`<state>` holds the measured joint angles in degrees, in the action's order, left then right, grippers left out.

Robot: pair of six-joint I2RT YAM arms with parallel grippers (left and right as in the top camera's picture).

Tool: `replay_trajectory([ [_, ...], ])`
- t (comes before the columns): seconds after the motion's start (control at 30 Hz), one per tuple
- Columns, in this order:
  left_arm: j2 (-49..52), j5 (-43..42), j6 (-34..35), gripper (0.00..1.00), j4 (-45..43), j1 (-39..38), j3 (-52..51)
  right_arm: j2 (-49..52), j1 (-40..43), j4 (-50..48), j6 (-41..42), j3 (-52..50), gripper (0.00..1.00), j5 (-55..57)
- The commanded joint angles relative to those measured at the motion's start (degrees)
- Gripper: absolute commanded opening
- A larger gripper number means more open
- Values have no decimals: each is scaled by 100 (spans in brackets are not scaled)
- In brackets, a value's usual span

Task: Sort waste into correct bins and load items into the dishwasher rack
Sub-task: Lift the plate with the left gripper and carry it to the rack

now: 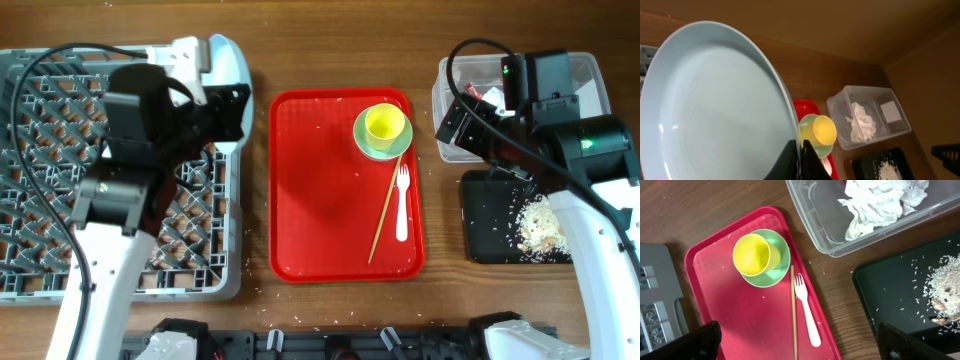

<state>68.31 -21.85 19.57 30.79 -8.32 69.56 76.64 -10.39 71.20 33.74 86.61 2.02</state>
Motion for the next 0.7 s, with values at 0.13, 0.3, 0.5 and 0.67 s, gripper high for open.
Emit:
replay_trajectory([
  [0.13, 1316, -2107, -138, 4, -933, 739, 96, 2, 9, -2, -72, 37, 100, 114],
  [0.3, 1718, -2122, -136, 4, -1043, 1318, 96, 2, 9, -2, -72, 37, 100, 114],
  [0.5, 1768, -2092, -138, 4, -743, 1425, 94, 2, 9, -2, -72, 37, 100, 114],
  [0.67, 1770, -1641, -131, 44, -267, 1635, 96, 2, 9, -2, -72, 37, 100, 114],
])
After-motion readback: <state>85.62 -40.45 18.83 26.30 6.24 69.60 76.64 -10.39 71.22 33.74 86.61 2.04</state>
